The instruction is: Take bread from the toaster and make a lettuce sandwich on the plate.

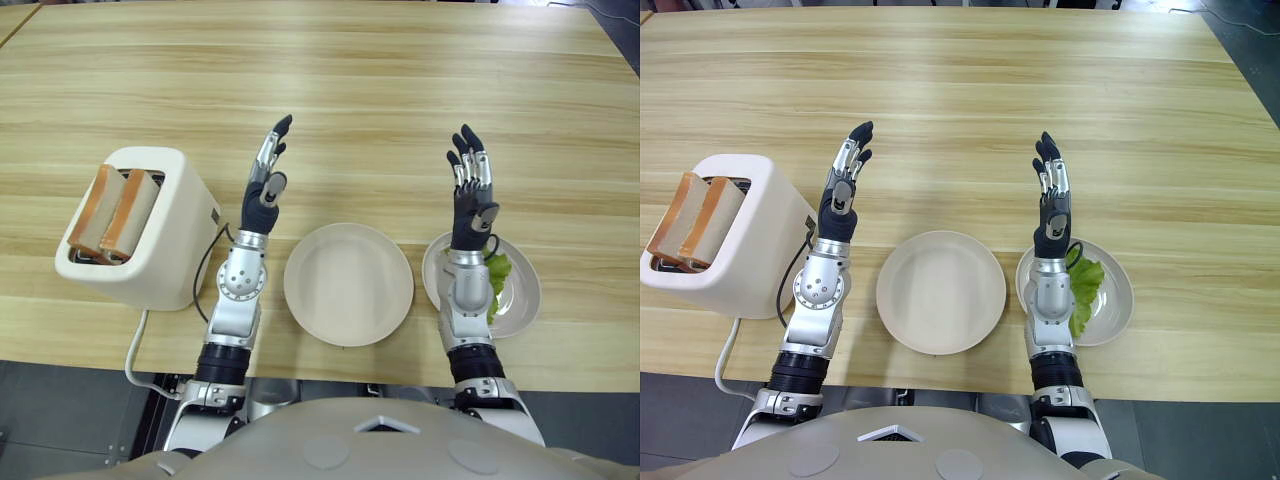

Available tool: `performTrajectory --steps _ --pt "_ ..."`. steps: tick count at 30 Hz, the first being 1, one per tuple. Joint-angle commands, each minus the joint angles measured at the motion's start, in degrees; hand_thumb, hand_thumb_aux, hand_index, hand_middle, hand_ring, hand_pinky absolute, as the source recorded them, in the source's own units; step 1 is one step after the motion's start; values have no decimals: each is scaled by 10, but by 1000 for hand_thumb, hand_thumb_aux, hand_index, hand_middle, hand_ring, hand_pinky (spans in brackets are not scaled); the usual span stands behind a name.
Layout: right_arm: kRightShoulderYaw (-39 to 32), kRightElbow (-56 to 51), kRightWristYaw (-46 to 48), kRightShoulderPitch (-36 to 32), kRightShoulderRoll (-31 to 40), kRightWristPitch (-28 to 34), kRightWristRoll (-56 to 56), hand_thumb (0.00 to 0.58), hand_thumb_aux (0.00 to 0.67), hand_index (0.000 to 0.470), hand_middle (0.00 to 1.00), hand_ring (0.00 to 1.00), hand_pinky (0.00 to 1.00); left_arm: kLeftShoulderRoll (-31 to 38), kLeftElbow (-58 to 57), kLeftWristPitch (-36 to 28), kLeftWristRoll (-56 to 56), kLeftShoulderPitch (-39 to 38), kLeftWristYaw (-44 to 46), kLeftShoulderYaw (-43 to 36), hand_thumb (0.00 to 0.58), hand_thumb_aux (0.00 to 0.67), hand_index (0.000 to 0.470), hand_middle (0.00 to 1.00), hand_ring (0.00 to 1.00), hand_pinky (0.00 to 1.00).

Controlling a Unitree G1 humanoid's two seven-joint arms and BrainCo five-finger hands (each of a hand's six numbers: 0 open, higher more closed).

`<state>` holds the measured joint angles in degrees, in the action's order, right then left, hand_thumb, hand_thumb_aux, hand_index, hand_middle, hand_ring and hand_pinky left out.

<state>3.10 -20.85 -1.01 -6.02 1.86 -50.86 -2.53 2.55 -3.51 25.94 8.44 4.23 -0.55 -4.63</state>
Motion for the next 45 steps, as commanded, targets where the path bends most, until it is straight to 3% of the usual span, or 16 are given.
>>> performTrajectory --steps 1,13,16,21,27,35,45 --pt "-5 -9 7 1 1 2 4 0 0 0 0 0 0 -7 -3 2 5 -3 -10 -1 0 0 0 0 0 0" --pt "5 0 21 10 17 9 23 0 0 0 0 0 0 -29 2 7 19 -13 -29 -5 0 0 0 0 0 0" --pt "4 6 21 16 16 10 22 0 0 0 0 0 0 -12 57 -13 46 -30 -26 -2 0 0 0 0 0 0" --pt "12 16 21 18 23 16 28 0 0 0 0 0 0 80 244 -82 147 -72 26 38 0 0 0 0 0 0" --pt "12 16 20 14 26 18 25 0 0 0 0 0 0 223 368 -219 180 -151 113 220 0 0 0 0 0 0" --pt "9 7 16 10 22 14 19 0 0 0 0 0 0 339 301 -317 259 -285 175 368 0 0 0 0 0 0" --pt "9 -2 12 7 23 7 9 0 0 0 0 0 0 355 261 -363 283 -308 184 370 0 0 0 0 0 0"
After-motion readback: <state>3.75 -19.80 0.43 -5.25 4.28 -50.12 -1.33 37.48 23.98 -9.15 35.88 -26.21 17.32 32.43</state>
